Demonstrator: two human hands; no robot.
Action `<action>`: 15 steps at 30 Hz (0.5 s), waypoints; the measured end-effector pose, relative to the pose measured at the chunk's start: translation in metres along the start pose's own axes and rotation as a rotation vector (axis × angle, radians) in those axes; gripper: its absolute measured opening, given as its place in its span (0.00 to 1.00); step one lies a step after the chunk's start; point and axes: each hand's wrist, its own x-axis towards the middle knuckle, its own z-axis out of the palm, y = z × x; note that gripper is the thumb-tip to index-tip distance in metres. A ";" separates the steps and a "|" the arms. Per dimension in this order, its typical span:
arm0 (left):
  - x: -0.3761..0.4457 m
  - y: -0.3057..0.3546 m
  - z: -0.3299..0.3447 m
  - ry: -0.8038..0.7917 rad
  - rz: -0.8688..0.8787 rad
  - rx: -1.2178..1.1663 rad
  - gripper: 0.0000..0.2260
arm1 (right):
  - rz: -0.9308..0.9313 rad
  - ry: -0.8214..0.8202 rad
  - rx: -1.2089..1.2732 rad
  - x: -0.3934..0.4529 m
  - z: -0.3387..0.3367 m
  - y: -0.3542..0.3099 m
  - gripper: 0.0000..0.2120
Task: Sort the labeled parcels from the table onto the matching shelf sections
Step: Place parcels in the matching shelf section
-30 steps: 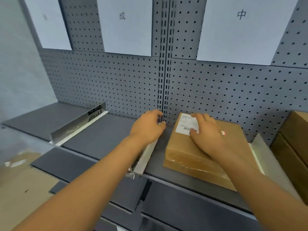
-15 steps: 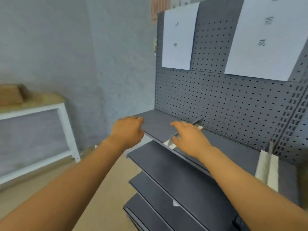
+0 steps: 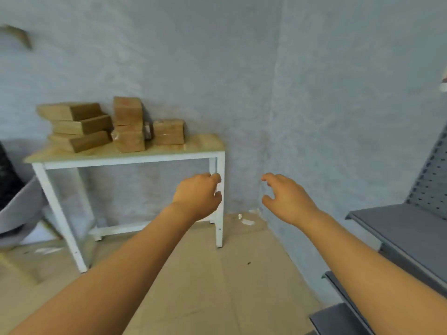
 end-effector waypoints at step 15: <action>0.147 -0.377 0.034 0.003 -0.460 0.158 0.17 | -0.373 -0.137 0.177 0.404 0.178 -0.212 0.23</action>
